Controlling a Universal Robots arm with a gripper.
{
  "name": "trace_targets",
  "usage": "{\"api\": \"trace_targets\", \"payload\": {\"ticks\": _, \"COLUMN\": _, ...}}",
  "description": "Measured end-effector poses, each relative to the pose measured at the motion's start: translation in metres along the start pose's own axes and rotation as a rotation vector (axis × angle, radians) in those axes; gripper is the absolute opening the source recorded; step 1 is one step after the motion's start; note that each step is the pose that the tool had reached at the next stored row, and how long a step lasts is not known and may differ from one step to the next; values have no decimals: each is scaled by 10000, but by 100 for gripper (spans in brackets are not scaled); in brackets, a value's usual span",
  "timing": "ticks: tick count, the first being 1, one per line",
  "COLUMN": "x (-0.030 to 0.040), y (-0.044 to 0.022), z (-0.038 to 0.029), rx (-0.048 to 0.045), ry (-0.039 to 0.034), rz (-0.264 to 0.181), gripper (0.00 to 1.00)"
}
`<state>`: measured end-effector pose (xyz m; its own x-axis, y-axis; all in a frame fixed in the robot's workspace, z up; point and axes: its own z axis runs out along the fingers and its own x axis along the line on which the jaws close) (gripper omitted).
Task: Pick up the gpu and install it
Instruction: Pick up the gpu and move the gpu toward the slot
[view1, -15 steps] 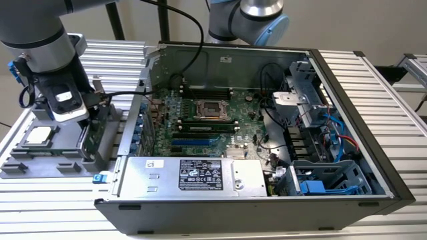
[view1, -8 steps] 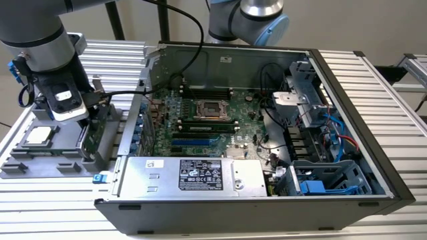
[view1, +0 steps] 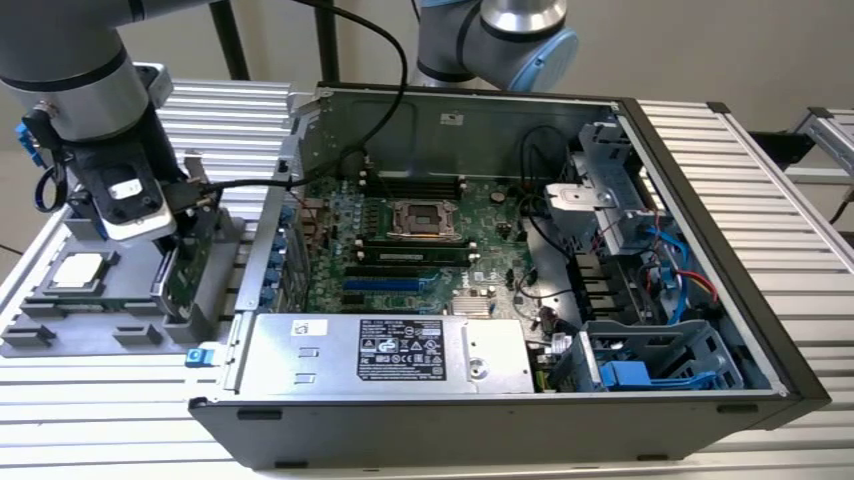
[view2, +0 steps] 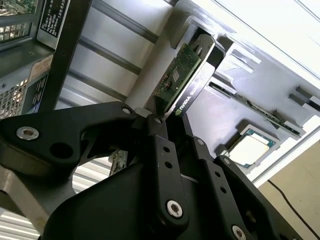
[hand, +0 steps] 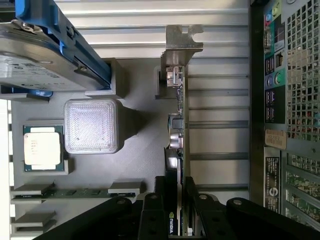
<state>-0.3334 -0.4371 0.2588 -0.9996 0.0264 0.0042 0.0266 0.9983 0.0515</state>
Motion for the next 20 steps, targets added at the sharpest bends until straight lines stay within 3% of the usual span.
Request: {"api": "trace_targets", "payload": {"ticks": 20, "x": 1, "y": 15, "z": -253, "rx": -1, "ry": 3, "rz": 0, "gripper": 0}}
